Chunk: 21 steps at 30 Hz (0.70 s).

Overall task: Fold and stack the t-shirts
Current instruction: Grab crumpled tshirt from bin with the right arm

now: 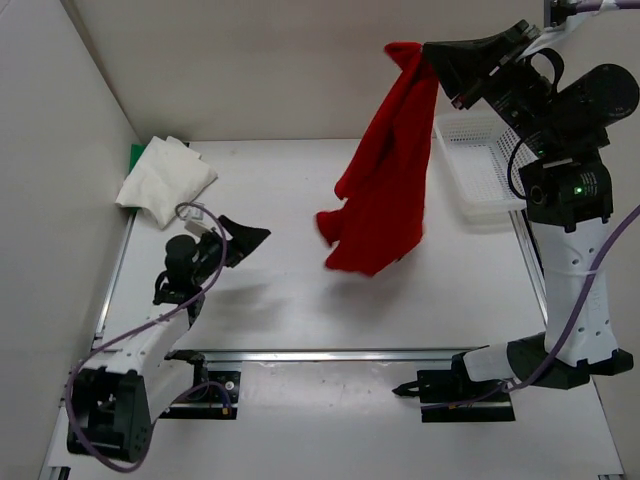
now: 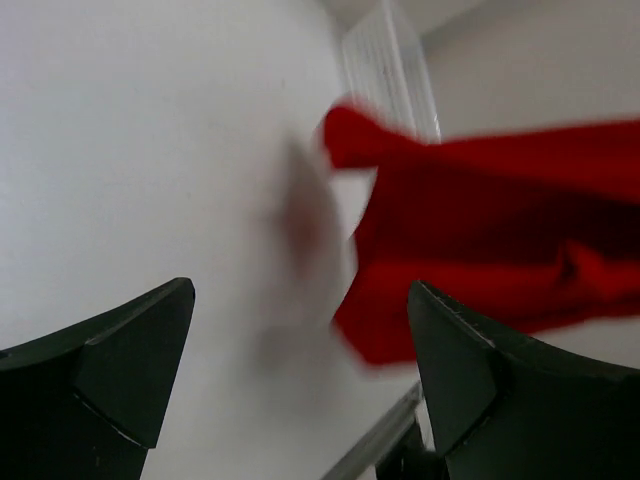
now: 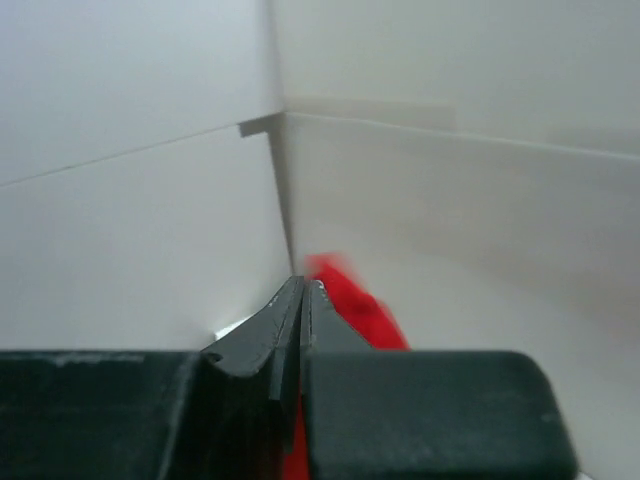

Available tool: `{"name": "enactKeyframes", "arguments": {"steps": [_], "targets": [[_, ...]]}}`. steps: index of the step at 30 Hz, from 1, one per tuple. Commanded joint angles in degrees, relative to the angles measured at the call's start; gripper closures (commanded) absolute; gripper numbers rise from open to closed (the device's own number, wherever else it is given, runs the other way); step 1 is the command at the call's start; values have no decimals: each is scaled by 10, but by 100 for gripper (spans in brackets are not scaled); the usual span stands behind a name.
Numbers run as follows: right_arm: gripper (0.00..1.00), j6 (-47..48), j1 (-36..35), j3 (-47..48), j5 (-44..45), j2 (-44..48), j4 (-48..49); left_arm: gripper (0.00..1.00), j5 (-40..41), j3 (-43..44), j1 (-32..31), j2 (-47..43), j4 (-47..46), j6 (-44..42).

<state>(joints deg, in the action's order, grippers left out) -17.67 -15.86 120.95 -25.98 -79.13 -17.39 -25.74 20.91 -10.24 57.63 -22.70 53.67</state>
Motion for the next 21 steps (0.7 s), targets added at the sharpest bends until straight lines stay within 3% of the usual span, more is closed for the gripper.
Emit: {"name": "enactKeyframes", "arguments": {"steps": [1,4,8,10,13,16,18,21], "targets": [[100,-60,17,-11,-78,-20,77,1,-8,11,57,-76,36,-5],[100,-88,29,-99,-91,-17,106,1,16,67,44,-71,117,-56],[100,-150,54,-346,-121,-10,233,1,8,48,64,-64,94,-45],[100,-177,67,-423,-109,-53,268,2,31,47,67,-63,97,-59],[100,-167,76,-425,-110,-128,195,1,52,58,38,-45,128,-96],[100,-133,33,-498,-45,-88,208,1,99,103,-54,-1,195,-171],[100,-90,-24,-567,50,-58,195,1,142,127,-122,28,226,-224],[100,-111,-53,-671,77,-13,215,1,158,137,-222,72,226,-273]]}}
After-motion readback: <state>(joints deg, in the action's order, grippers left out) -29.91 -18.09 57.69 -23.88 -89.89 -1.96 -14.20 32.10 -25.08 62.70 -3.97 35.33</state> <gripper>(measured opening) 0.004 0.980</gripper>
